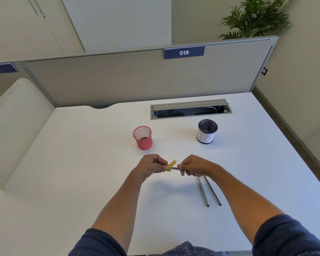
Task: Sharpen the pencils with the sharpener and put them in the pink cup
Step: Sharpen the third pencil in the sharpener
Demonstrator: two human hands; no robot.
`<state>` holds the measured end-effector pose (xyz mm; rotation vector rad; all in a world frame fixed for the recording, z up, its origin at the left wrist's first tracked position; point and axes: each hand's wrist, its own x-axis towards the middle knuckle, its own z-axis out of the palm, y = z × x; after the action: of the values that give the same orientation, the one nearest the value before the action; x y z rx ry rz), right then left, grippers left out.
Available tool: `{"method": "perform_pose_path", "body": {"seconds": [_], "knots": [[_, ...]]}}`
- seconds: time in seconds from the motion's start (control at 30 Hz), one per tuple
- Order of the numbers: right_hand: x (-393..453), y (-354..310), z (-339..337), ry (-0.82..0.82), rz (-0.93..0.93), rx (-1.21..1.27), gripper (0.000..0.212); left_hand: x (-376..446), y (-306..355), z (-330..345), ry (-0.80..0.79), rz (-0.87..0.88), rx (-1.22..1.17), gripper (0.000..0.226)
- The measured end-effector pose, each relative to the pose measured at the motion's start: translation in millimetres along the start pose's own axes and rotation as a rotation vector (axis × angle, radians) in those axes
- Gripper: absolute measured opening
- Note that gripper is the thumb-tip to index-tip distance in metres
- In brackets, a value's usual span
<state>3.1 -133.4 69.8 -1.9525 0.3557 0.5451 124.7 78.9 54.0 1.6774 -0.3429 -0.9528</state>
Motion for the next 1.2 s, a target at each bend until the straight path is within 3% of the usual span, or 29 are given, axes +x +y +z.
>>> {"method": "perform_pose_path", "body": {"seconds": [0.1, 0.27, 0.43, 0.53, 0.63, 0.9, 1.07, 1.2], "knots": [[1.5, 3.1, 3.0, 0.008, -0.001, 0.013, 0.04, 0.0, 0.6, -0.5, 0.001, -0.013, -0.011, 0.027], [4.4, 3.6, -1.0, 0.057, -0.092, -0.112, 0.019, 0.6, 3.6, 1.2, -0.003, -0.034, -0.068, 0.013], [5.1, 5.0, -1.5, 0.356, -0.264, -0.281, 0.007, 0.9, 9.2, 6.8, 0.057, -0.085, -0.16, 0.016], [3.8, 8.3, 4.1, 0.519, -0.363, -0.438, 0.018, 1.1, 10.2, 7.6, 0.104, -0.121, -0.195, 0.023], [0.1, 13.0, 10.8, 0.599, -0.506, -0.497, 0.026, 2.4, 10.1, 6.1, 0.128, -0.147, -0.189, 0.027], [2.2, 12.0, 8.8, 0.829, -0.818, -0.763, 0.007, 3.5, 7.3, 9.6, 0.095, -0.187, -0.3, 0.027], [-1.2, 16.0, 6.8, 0.795, -0.729, -0.767, 0.004, 3.0, 7.0, 10.3, -0.008, -0.122, -0.301, 0.015], [-1.8, 13.1, 7.1, 0.575, -0.41, -0.638, 0.016, 1.6, 4.6, 5.9, -0.019, -0.08, -0.188, 0.007]]}}
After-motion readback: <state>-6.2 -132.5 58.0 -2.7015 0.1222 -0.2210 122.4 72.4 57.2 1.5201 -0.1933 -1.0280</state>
